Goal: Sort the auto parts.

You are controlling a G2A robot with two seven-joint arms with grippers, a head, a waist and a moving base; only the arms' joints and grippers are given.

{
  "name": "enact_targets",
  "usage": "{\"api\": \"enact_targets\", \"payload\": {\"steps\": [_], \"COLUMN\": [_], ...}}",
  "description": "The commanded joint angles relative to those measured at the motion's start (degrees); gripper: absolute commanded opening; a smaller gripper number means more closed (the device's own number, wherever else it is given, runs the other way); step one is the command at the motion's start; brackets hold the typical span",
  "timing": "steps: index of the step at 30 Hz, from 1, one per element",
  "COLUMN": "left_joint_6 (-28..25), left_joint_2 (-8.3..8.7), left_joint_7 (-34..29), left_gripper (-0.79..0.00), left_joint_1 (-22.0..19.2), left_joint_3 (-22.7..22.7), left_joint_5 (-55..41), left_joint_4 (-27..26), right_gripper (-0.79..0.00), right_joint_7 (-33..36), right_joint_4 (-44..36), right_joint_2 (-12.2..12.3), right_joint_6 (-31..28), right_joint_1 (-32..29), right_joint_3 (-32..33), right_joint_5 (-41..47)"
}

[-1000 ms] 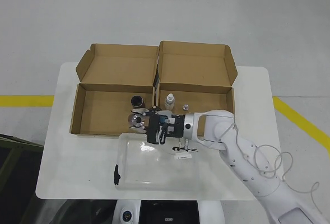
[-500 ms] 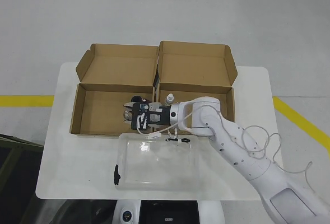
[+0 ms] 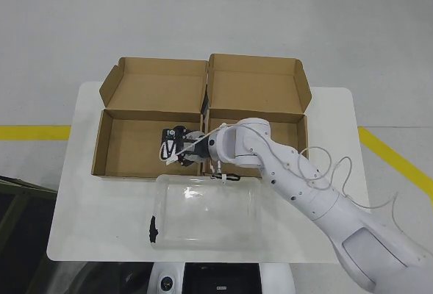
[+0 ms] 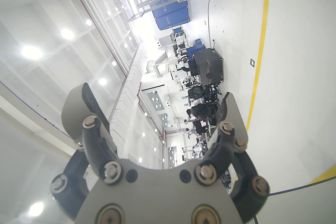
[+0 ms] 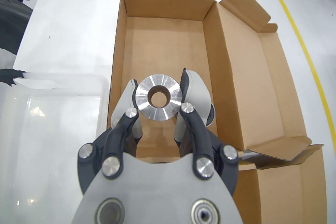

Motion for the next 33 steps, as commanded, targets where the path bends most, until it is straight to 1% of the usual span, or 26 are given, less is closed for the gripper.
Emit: {"api": "enact_targets", "payload": {"steps": [1,8,15,23,33], "left_joint_6": [0.00,0.00,0.00,0.00,0.00], "left_joint_2": [0.00,0.00,0.00,0.00,0.00], "left_joint_7": [0.00,0.00,0.00,0.00,0.00], "left_gripper": [0.000,0.000,0.000,0.000,0.000], "left_joint_1": [0.00,0.00,0.00,0.00,0.00], "left_joint_3": [0.00,0.00,0.00,0.00,0.00], "left_joint_5": [0.00,0.00,0.00,0.00,0.00], "left_joint_4": [0.00,0.00,0.00,0.00,0.00], "right_gripper": [-0.785,-0.785,-0.785,-0.785,-0.785], "right_joint_7": [1.12,2.66,2.36,2.15,3.16], "right_joint_4": [1.79,7.80,12.51,16.20,18.78], "right_joint_2": [-0.62,-3.02,-5.01,-6.53,-7.94], "right_joint_6": [0.20,1.00,1.22,0.91,0.37], "right_joint_1": [0.94,3.51,5.18,6.04,6.02], "right_joint_3": [-0.70,-3.52,-5.34,-6.27,-7.18], "right_joint_5": [1.13,2.80,2.90,2.41,1.61]}}
